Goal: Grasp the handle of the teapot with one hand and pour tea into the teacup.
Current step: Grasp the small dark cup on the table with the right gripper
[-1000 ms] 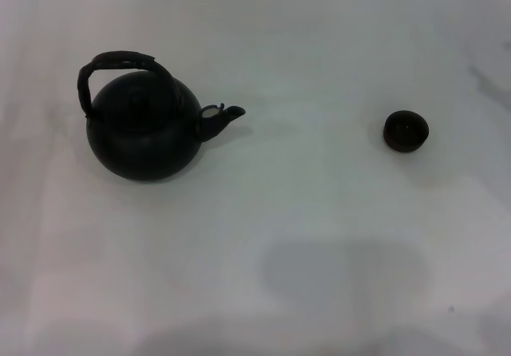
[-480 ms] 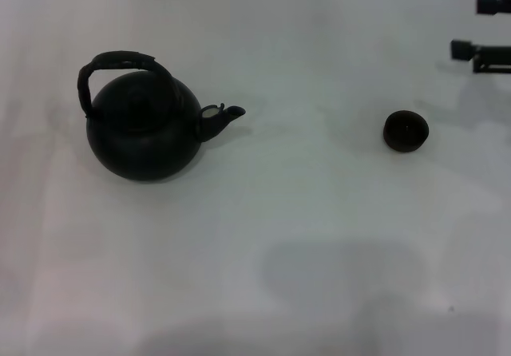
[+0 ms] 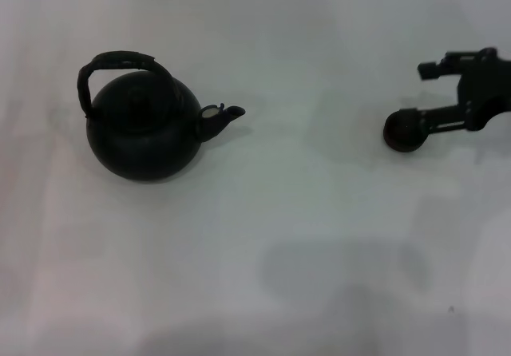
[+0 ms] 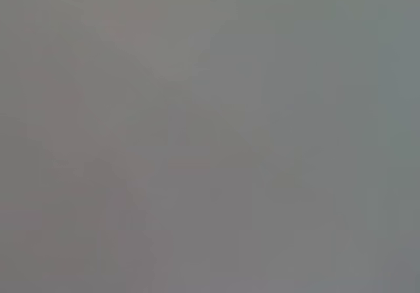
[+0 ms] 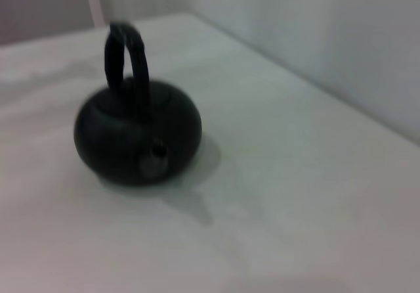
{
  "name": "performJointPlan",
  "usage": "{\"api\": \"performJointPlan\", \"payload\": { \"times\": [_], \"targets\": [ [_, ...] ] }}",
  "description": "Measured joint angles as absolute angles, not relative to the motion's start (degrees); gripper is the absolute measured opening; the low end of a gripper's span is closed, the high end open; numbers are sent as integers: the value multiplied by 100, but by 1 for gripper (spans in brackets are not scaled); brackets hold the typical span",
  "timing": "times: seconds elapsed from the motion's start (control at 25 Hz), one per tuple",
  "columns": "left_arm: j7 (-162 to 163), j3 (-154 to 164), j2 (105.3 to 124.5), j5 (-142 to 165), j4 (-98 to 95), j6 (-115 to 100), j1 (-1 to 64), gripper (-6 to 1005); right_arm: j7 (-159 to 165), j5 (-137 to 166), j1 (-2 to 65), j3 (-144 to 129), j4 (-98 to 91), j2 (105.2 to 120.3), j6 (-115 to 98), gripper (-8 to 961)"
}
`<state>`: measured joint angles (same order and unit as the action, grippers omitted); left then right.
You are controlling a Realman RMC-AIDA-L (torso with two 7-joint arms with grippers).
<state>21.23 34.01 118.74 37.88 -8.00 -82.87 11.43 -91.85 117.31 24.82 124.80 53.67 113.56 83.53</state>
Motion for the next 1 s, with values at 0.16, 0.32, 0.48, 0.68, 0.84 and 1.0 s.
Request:
{"api": "performJointPlan", "payload": {
  "times": [0.16,0.32,0.48,0.68,0.84,1.0],
  "targets": [
    [2124,3401,11874,3788,-800,-8288,1150,533,-9156,12133,2546,12350,5390,11494,8136,861],
    [2125,3401,11874,3789,-800,-8288,1156,533,-9123,12163,2561,12070,5385,11497,7895,861],
    [2128,3401,11875,3796,-800,-8288,1134,533,-9121,12177,2567,11835,5400,11500,7638,861],
    [2132,3401,11882,3797,-800,-8288,1119,532,-9118,12211,2582,11653,5373,11495,7449,861],
    [2134,3401,11883,3797,-800,-8294,1116,532,-9079,12317,2590,11616,5360,11497,7408,861],
    [2135,3410,11883,3800,-800,-8299,1119,532,-9071,12342,2593,11603,5360,11502,7359,862]
  ]
}}
